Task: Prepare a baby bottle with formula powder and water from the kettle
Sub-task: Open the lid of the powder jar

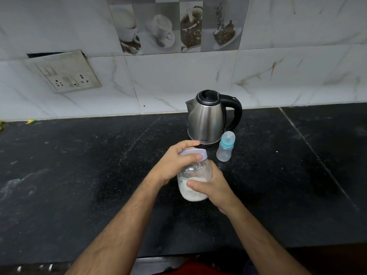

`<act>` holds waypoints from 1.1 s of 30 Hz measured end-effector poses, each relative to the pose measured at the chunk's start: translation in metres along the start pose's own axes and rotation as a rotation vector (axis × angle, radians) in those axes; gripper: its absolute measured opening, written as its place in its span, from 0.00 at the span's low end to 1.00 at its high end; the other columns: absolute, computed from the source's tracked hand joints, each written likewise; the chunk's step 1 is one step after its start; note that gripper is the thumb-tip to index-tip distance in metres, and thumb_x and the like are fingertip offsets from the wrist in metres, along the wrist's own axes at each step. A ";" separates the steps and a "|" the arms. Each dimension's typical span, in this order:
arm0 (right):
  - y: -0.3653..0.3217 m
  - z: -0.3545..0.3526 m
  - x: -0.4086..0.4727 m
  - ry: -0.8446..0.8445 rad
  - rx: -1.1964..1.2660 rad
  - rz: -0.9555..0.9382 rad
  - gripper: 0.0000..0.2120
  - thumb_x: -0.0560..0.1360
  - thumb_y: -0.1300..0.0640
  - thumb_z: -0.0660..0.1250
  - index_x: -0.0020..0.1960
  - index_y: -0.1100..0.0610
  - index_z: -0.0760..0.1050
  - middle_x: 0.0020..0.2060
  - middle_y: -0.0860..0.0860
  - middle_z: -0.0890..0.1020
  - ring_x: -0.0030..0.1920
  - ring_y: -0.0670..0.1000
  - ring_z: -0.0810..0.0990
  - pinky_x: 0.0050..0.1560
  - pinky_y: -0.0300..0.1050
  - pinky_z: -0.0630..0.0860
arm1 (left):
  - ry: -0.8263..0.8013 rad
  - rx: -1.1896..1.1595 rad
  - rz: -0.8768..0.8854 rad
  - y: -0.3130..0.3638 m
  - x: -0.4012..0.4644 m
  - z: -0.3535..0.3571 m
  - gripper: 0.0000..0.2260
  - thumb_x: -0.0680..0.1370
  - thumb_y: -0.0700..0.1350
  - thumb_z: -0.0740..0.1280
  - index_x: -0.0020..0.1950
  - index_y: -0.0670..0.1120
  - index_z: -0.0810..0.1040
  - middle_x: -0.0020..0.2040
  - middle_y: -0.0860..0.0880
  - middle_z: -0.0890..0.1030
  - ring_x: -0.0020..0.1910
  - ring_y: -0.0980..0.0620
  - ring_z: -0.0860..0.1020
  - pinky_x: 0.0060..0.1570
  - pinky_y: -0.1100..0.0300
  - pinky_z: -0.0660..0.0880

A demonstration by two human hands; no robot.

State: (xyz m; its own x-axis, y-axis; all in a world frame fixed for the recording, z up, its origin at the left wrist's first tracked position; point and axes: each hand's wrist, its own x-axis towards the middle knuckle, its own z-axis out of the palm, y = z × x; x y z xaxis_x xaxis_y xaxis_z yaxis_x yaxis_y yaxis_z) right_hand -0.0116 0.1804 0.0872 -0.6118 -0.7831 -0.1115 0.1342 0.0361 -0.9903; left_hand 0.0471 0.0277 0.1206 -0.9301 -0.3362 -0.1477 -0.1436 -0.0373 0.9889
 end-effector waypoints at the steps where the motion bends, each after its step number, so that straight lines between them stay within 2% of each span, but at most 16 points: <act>1: -0.001 0.002 -0.001 0.012 -0.002 -0.009 0.34 0.60 0.57 0.78 0.64 0.57 0.71 0.53 0.52 0.84 0.55 0.49 0.84 0.49 0.38 0.79 | 0.009 0.000 0.001 0.000 -0.001 0.000 0.32 0.63 0.54 0.75 0.66 0.50 0.76 0.55 0.48 0.84 0.51 0.51 0.83 0.52 0.56 0.78; 3: -0.001 0.006 -0.001 0.032 -0.020 -0.026 0.33 0.61 0.60 0.77 0.64 0.57 0.71 0.54 0.52 0.84 0.55 0.49 0.84 0.50 0.39 0.79 | 0.024 -0.012 0.008 0.000 -0.003 -0.003 0.33 0.63 0.54 0.75 0.66 0.49 0.75 0.55 0.46 0.83 0.51 0.51 0.83 0.51 0.57 0.79; 6: -0.001 0.012 -0.001 0.072 -0.077 -0.029 0.36 0.58 0.52 0.78 0.64 0.55 0.71 0.54 0.51 0.84 0.54 0.49 0.84 0.52 0.42 0.79 | 0.051 -0.008 0.015 0.003 -0.007 -0.003 0.31 0.63 0.52 0.75 0.65 0.49 0.75 0.55 0.46 0.82 0.50 0.52 0.83 0.49 0.58 0.79; 10: -0.002 0.017 -0.001 0.205 -0.327 -0.034 0.36 0.58 0.47 0.79 0.61 0.48 0.68 0.52 0.44 0.81 0.52 0.42 0.82 0.52 0.43 0.80 | 0.252 0.121 0.037 0.001 -0.012 0.011 0.27 0.64 0.51 0.75 0.62 0.50 0.77 0.55 0.50 0.81 0.52 0.54 0.82 0.52 0.60 0.80; 14: -0.003 0.015 0.004 0.133 -0.327 -0.013 0.41 0.56 0.43 0.78 0.64 0.46 0.66 0.57 0.42 0.80 0.56 0.41 0.80 0.57 0.44 0.79 | 0.231 0.115 0.008 0.004 -0.010 0.004 0.39 0.64 0.54 0.76 0.74 0.51 0.68 0.58 0.52 0.80 0.54 0.55 0.82 0.57 0.56 0.80; 18: -0.005 0.013 0.010 0.038 -0.233 -0.033 0.41 0.60 0.46 0.79 0.68 0.49 0.65 0.61 0.44 0.79 0.61 0.41 0.78 0.62 0.44 0.76 | 0.217 0.118 0.026 0.011 -0.008 -0.006 0.49 0.60 0.60 0.76 0.78 0.52 0.61 0.60 0.53 0.81 0.58 0.56 0.81 0.60 0.54 0.78; 20: -0.005 0.012 0.011 0.010 -0.222 -0.023 0.40 0.62 0.47 0.78 0.69 0.51 0.65 0.62 0.45 0.79 0.62 0.43 0.79 0.64 0.47 0.76 | 0.183 0.101 0.022 0.012 -0.009 -0.011 0.50 0.61 0.60 0.75 0.79 0.52 0.58 0.64 0.53 0.79 0.61 0.55 0.79 0.62 0.54 0.77; 23: -0.001 0.008 0.014 0.020 -0.202 -0.005 0.39 0.61 0.49 0.79 0.68 0.52 0.68 0.60 0.47 0.81 0.60 0.46 0.80 0.64 0.53 0.76 | 0.120 0.021 0.001 0.008 -0.016 -0.019 0.47 0.65 0.58 0.73 0.79 0.50 0.56 0.66 0.52 0.78 0.64 0.54 0.78 0.65 0.56 0.75; 26: 0.001 0.004 0.017 0.047 -0.216 0.017 0.37 0.60 0.51 0.81 0.65 0.49 0.70 0.58 0.47 0.82 0.58 0.46 0.81 0.63 0.54 0.77 | 0.092 -0.057 -0.018 0.000 -0.022 -0.029 0.39 0.74 0.49 0.73 0.80 0.48 0.56 0.68 0.50 0.77 0.67 0.53 0.76 0.69 0.53 0.70; 28: 0.002 0.003 0.017 0.054 -0.223 0.026 0.34 0.62 0.54 0.81 0.64 0.46 0.70 0.58 0.46 0.82 0.58 0.45 0.81 0.63 0.52 0.78 | 0.090 -0.069 -0.008 -0.004 -0.025 -0.033 0.37 0.75 0.42 0.72 0.79 0.46 0.58 0.69 0.48 0.77 0.67 0.52 0.76 0.68 0.55 0.72; 30: 0.002 0.004 0.016 0.061 -0.232 0.026 0.35 0.61 0.53 0.81 0.63 0.45 0.69 0.58 0.46 0.81 0.58 0.45 0.81 0.62 0.51 0.78 | 0.111 -0.063 0.013 -0.006 -0.025 -0.034 0.37 0.72 0.40 0.73 0.78 0.46 0.61 0.67 0.47 0.78 0.64 0.53 0.78 0.63 0.59 0.75; 31: 0.002 0.005 0.016 0.067 -0.236 0.028 0.36 0.59 0.52 0.81 0.64 0.45 0.69 0.58 0.45 0.81 0.58 0.44 0.81 0.62 0.51 0.78 | 0.126 -0.053 0.023 -0.006 -0.024 -0.034 0.38 0.69 0.40 0.77 0.76 0.47 0.64 0.66 0.46 0.79 0.62 0.54 0.80 0.61 0.60 0.76; 33: 0.003 0.008 0.015 0.063 -0.237 0.026 0.38 0.58 0.50 0.80 0.65 0.45 0.69 0.58 0.45 0.81 0.58 0.44 0.81 0.61 0.50 0.78 | 0.152 -0.024 0.042 -0.006 -0.022 -0.033 0.41 0.63 0.44 0.81 0.73 0.51 0.68 0.64 0.47 0.79 0.60 0.56 0.80 0.58 0.60 0.77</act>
State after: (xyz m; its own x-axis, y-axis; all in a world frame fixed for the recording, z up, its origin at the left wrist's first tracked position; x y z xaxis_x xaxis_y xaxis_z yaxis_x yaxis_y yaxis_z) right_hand -0.0140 0.1643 0.0831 -0.6590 -0.7400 -0.1347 -0.0316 0.2062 -0.9780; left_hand 0.0800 0.0042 0.1184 -0.8731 -0.4761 -0.1044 -0.0960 -0.0421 0.9945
